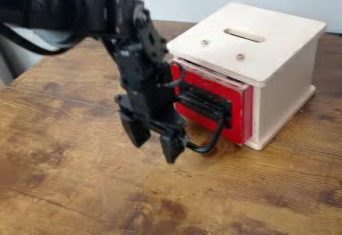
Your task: Close the drawer
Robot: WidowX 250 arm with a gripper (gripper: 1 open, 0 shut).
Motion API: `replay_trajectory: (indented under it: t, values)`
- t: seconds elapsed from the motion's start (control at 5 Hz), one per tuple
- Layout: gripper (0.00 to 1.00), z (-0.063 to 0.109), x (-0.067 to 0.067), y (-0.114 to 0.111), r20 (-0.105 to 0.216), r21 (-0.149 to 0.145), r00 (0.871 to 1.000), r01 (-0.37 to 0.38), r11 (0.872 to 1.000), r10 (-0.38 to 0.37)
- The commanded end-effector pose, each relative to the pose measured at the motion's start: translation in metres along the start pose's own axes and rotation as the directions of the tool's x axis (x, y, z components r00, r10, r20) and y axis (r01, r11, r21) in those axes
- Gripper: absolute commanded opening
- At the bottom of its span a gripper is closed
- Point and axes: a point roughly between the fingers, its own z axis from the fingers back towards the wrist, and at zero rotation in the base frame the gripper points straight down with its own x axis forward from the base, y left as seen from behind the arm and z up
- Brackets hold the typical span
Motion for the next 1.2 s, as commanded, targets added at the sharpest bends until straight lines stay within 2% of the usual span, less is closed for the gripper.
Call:
replay_trajectory:
  t: [0.0, 0.2, 0.4, 0.6, 0.8, 1.0]
  values:
    - [1.0, 0.024, 0.013, -0.014, 0.065, 0.015, 0.997, 0.046, 0.999, -0.047]
    - [1.0, 0.029, 0.018, -0.018, 0.083, 0.021, 0.994, 0.071, 0.997, -0.072]
    - [1.0, 0.022, 0.019, -0.014, 0.101, 0.03, 0.992, 0.067, 0.997, -0.07]
    - [1.0, 0.014, 0.016, -0.012, 0.091, 0.016, 0.994, 0.063, 0.998, -0.065]
    - [1.0, 0.01, 0.016, -0.023, 0.069, 0.001, 0.997, 0.034, 0.999, -0.034]
    - [1.0, 0.006, 0.016, -0.035, 0.055, 0.001, 0.998, 0.011, 1.0, -0.011]
